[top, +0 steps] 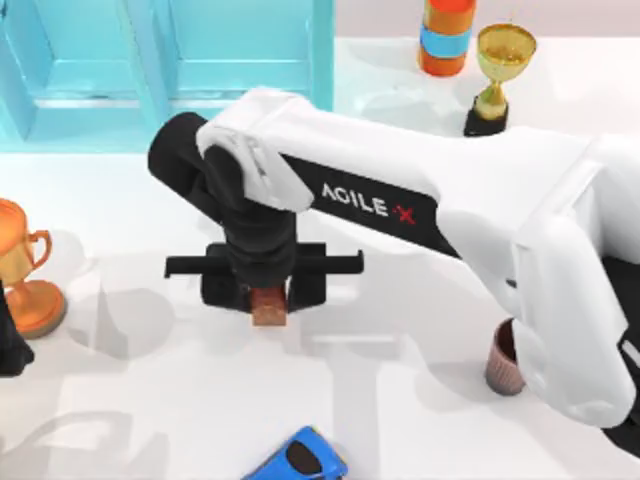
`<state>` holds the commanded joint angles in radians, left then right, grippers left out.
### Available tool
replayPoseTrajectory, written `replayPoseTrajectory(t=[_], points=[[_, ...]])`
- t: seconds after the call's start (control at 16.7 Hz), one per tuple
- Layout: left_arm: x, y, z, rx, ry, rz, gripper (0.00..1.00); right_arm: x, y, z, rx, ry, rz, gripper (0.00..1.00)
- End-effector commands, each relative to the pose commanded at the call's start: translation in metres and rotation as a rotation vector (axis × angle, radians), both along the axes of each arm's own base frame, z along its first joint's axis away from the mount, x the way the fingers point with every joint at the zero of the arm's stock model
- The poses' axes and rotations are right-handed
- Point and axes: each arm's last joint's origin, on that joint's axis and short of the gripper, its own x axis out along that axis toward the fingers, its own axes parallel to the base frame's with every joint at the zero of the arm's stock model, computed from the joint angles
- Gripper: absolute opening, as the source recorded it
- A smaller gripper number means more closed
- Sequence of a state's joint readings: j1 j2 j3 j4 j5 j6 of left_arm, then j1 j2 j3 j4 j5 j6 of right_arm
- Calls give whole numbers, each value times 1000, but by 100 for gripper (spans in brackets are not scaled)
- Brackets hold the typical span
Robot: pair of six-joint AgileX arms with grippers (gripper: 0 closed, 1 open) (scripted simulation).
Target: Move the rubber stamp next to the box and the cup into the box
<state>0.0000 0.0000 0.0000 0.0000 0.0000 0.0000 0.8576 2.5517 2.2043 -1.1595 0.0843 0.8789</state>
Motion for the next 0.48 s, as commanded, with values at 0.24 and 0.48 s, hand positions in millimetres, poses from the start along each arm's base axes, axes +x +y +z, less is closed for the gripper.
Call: replayPoseTrajectory(t=[0.24,0.48], points=[[0,0,0,0,0,0,100,3,-12,10,-7,7,9,0],[0,0,0,0,0,0,100,3,-52,63,11,-11,4,0]])
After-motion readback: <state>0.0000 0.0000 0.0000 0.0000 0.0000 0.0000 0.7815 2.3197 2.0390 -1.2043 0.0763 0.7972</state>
